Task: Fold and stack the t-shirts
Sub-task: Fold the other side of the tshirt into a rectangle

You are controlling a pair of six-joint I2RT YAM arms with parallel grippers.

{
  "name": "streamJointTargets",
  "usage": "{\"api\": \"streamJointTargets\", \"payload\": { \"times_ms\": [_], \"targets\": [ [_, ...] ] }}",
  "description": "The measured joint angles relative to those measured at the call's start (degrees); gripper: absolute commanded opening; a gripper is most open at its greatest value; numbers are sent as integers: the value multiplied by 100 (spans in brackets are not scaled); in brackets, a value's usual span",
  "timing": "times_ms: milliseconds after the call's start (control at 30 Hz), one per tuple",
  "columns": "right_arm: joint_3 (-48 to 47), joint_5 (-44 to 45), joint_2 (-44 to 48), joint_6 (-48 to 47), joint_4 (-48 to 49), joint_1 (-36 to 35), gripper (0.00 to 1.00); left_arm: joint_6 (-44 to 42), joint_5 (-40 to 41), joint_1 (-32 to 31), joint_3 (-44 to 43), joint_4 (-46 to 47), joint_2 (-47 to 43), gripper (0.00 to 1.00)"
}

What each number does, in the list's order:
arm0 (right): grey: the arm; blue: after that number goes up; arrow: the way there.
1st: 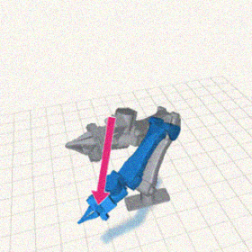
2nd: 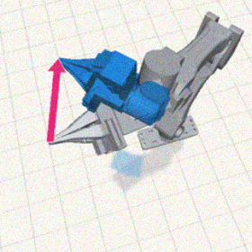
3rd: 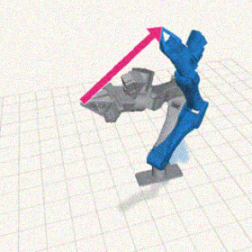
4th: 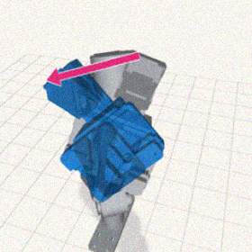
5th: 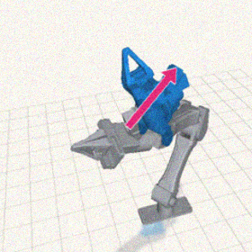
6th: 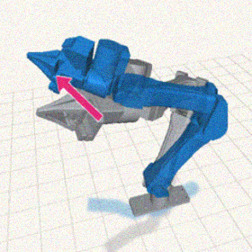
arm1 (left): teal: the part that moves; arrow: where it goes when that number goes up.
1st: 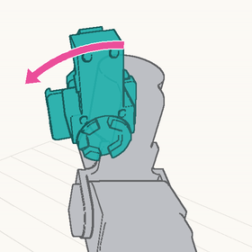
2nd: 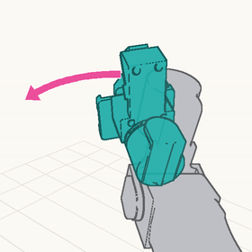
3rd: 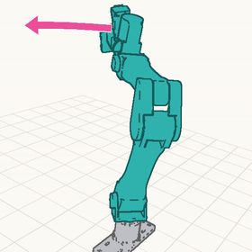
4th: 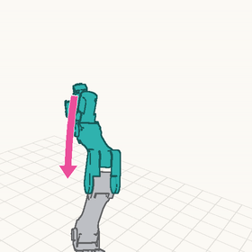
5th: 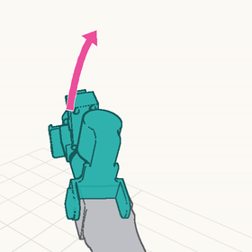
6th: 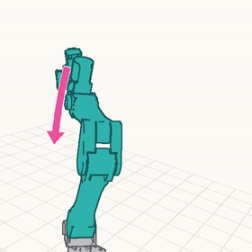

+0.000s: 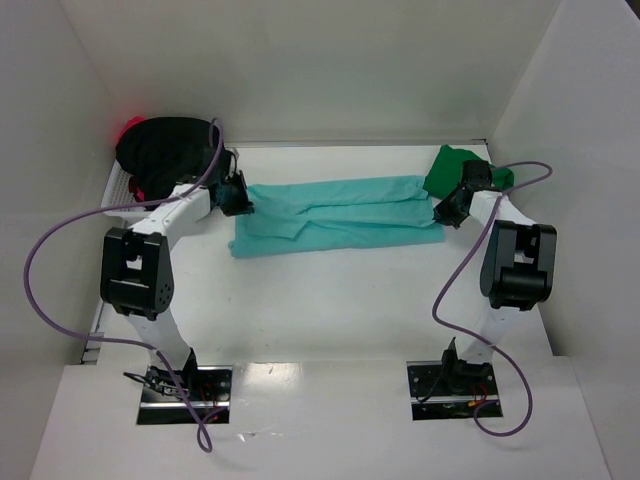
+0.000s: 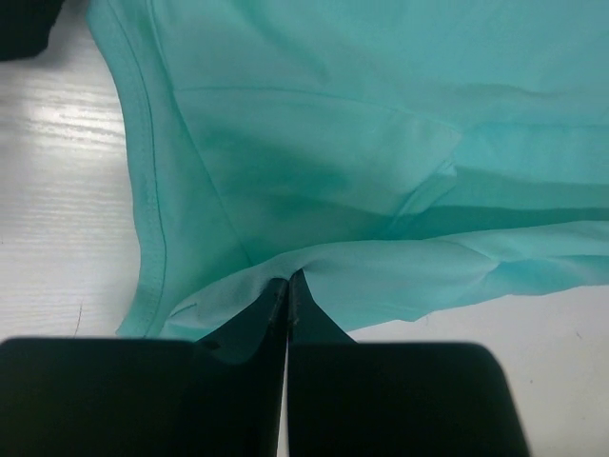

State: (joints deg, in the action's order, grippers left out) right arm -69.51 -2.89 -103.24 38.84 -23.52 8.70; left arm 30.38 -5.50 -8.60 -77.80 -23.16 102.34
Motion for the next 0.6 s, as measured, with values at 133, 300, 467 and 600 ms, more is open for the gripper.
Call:
{"api": "streamJointTargets", "payload": {
  "times_ms": [133, 300, 467, 600],
  "targets": [
    [40, 19, 55, -19, 2, 33, 0, -149, 31, 27, -230, -4, 67, 0],
    [120, 32, 219, -43, -7, 95, 0, -253, -4, 33, -431, -41, 281, 0],
    [114, 12, 254, -100, 7, 142, 0, -346, -125, 33, -534, -83, 590, 0],
    [48, -76, 164, -123, 30, 147, 0, -353, -136, 33, -647, -141, 778, 0]
  ]
}}
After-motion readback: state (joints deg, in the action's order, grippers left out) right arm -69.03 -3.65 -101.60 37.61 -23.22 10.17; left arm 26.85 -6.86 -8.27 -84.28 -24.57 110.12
